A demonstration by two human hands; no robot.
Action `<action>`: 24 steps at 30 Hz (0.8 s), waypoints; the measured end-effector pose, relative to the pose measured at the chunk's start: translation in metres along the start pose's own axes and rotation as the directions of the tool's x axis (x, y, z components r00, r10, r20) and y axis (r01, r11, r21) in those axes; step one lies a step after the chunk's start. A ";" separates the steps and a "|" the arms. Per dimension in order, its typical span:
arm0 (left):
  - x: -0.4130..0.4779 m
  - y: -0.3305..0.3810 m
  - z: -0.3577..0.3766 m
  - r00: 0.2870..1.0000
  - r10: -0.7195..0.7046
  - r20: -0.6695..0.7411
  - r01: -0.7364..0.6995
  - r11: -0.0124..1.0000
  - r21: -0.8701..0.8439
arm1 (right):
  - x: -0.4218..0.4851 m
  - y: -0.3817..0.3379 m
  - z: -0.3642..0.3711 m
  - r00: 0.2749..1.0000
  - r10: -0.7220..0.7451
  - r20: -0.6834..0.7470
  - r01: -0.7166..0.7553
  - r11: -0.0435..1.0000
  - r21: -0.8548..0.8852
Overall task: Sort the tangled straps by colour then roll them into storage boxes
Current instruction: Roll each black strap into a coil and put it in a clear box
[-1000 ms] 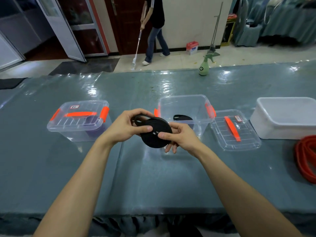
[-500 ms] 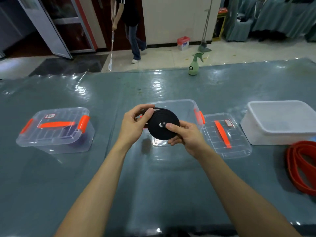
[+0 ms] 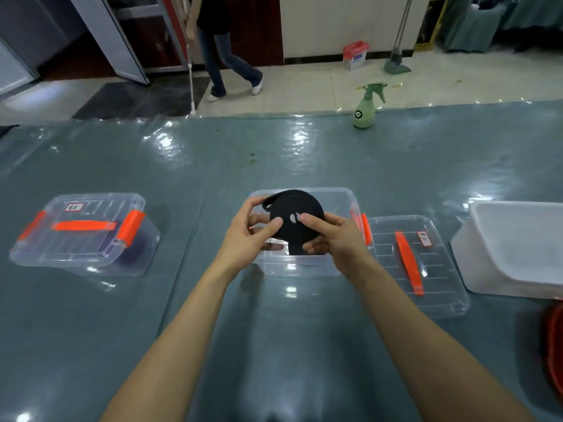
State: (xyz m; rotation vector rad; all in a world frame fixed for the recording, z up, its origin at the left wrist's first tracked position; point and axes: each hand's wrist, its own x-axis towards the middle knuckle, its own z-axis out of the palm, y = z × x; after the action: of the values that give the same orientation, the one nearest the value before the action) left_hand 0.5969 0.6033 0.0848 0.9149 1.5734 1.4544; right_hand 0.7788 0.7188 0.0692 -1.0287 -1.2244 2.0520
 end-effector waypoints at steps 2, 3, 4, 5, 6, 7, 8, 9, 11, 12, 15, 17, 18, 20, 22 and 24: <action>0.010 -0.003 0.003 0.999 -0.020 -0.025 0.020 1.000 -0.014 | 0.012 -0.002 -0.004 0.999 0.033 0.010 -0.033 0.999 -0.022; 0.016 -0.004 0.004 0.999 -0.035 -0.040 0.034 0.999 -0.020 | 0.018 -0.003 -0.006 0.999 0.040 0.011 -0.040 0.998 -0.050; 0.022 -0.004 0.005 0.997 -0.053 -0.048 0.052 0.998 -0.024 | 0.024 -0.004 -0.008 0.999 0.040 0.014 -0.039 0.995 -0.094; 0.029 -0.003 0.006 0.996 -0.071 -0.048 0.070 0.997 -0.022 | 0.029 -0.006 -0.011 1.000 0.021 0.018 -0.018 0.985 -0.171; 0.036 -0.004 0.006 0.995 -0.089 -0.043 0.088 0.996 -0.010 | 0.034 -0.008 -0.013 0.999 -0.029 0.019 0.033 0.948 -0.316; 0.043 -0.007 0.006 0.994 -0.106 -0.033 0.106 0.994 0.008 | 0.039 -0.009 -0.016 0.994 -0.102 0.034 0.104 0.844 -0.527; 0.051 -0.011 0.007 0.991 -0.130 -0.019 0.131 0.991 0.033 | 0.043 -0.008 -0.018 0.985 -0.161 0.062 0.154 0.661 -0.734; 0.057 -0.016 0.008 0.987 -0.161 -0.004 0.161 0.985 0.061 | 0.048 -0.006 -0.019 0.976 -0.199 0.082 0.169 0.472 -0.865; 0.069 -0.026 0.012 0.974 -0.224 0.020 0.221 0.970 0.101 | 0.056 0.001 -0.020 0.967 -0.242 0.083 0.147 0.262 -0.954; 0.074 -0.032 0.014 0.967 -0.252 0.033 0.247 0.963 0.112 | 0.060 0.006 -0.020 0.965 -0.252 0.071 0.129 0.224 -0.966; 0.089 -0.048 0.019 0.933 -0.347 0.092 0.331 0.932 0.148 | 0.075 0.021 -0.023 0.978 -0.207 0.027 0.064 0.174 -0.983; 0.099 -0.058 0.025 0.896 -0.427 0.125 0.408 0.900 0.156 | 0.083 0.029 -0.026 0.991 -0.128 -0.026 -0.004 0.164 -0.986; 0.103 -0.062 0.028 0.875 -0.465 0.136 0.445 0.882 0.155 | 0.087 0.032 -0.027 0.995 -0.090 -0.053 -0.037 0.163 -0.986; 0.110 -0.071 0.034 0.829 -0.538 0.151 0.522 0.843 0.133 | 0.096 0.039 -0.030 0.995 -0.039 -0.091 -0.083 0.162 -0.983; 0.116 -0.080 0.039 0.799 -0.587 0.130 0.575 0.809 0.123 | 0.105 0.046 -0.031 0.994 -0.015 -0.112 -0.108 0.157 -0.982; 0.121 -0.090 0.043 0.798 -0.599 0.063 0.586 0.797 0.145 | 0.113 0.052 -0.031 0.992 0.010 -0.126 -0.126 0.139 -0.982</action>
State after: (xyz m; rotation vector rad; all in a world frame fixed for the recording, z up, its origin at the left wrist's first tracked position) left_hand 0.5843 0.7234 -0.0152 0.4723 1.6777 0.8549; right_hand 0.7369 0.7951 -0.0242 -1.6885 -2.6531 0.8870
